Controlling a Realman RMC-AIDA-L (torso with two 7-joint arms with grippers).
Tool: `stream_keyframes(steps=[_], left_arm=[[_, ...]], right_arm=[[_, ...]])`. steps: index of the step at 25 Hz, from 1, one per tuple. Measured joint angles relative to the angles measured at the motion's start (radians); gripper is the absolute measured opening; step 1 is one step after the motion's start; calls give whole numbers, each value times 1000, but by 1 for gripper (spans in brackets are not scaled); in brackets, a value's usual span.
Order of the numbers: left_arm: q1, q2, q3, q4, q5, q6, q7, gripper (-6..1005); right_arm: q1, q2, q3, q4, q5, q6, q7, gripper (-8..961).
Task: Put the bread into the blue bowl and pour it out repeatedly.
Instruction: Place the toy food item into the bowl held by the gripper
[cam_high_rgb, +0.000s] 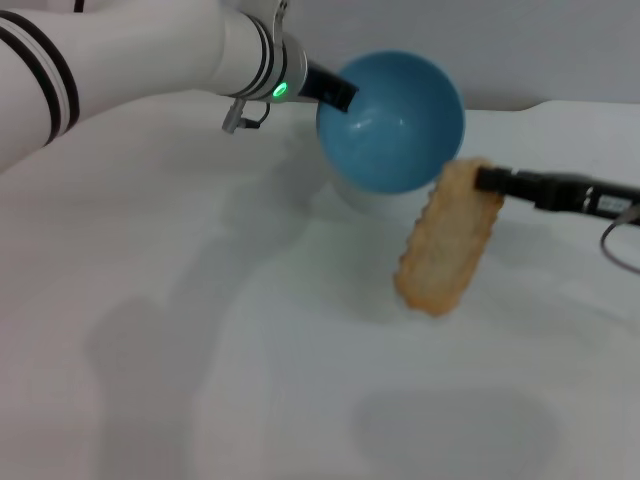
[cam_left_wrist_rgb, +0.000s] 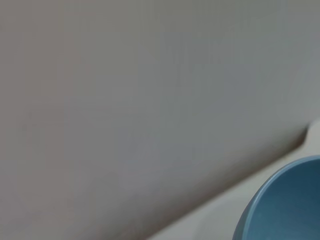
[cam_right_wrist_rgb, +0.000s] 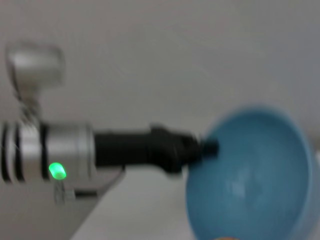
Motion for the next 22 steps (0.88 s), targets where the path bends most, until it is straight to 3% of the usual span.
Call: stream_keyframes(steps=[6, 9, 13, 16, 19, 22], left_arm=[[-4, -6, 13, 13, -5, 113, 51, -1], [-5, -8, 68, 47, -14, 175, 47, -1], [-5, -13, 135, 88, -67, 209, 42, -2], [-5, -13, 215, 111, -122, 187, 41, -2], [-4, -13, 219, 112, -154, 168, 41, -1], [0, -11, 218, 112, -169, 154, 41, -2]], right_arm=[[0, -6, 107, -82, -9, -81, -7, 211], [-1, -8, 170, -94, -7, -97, -7, 199], [12, 1, 178, -87, -4, -84, -17, 171], [35, 19, 169, -50, -3, -37, -53, 148], [98, 17, 163, 97, -4, 56, -55, 111], [113, 19, 156, 140, -8, 104, -59, 109]])
